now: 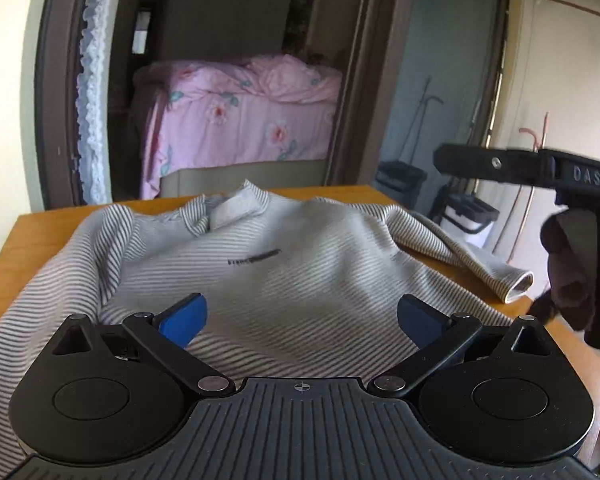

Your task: Fold clothes

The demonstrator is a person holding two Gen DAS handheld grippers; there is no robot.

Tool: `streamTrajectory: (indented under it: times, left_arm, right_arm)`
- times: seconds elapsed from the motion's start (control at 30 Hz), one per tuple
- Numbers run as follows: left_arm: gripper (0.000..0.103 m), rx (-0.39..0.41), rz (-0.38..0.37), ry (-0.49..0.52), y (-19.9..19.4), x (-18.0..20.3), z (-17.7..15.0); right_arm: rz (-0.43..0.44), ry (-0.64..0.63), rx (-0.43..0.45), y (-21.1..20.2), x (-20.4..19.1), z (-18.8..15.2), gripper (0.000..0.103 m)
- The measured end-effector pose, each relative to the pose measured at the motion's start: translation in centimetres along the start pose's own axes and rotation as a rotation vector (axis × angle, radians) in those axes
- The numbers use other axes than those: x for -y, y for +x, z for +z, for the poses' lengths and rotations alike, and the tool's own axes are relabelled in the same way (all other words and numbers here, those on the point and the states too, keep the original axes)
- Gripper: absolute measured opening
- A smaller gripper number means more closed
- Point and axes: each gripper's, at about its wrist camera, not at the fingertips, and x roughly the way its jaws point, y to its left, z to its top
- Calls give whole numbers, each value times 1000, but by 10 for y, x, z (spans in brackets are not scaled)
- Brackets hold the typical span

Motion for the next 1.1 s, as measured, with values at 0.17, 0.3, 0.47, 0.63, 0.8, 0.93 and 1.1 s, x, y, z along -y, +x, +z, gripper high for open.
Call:
streamTrajectory:
  times: [0.17, 0.3, 0.47, 0.63, 0.8, 0.93, 1.1]
  left_arm:
    - [103, -116, -82, -42, 1, -7, -20]
    - [103, -165, -166, -32, -11, -1, -32]
    - [103, -136, -172, -84, -20, -10, -36]
    - [103, -90, -125, -173, -25, -28, -33]
    - [103, -92, -119, -236, -23, -43, -33]
    - [103, -94, -113, -233, -23, -45, -31]
    - [103, -26, -30, -82, -42, -40, -10]
  right_arm:
    - [115, -19, -215, 65, -9, 35, 55]
    - [255, 8, -363, 124, -36, 36, 48]
    - [220, -31, -477, 207, -65, 15, 64]
    - [251, -11, -539, 236, -79, 7, 3]
    - [169, -126, -296, 223, -89, 51, 0]
    - [76, -155, -351, 243, -69, 49, 1]
    - [83, -117, -315, 194, -30, 40, 52]
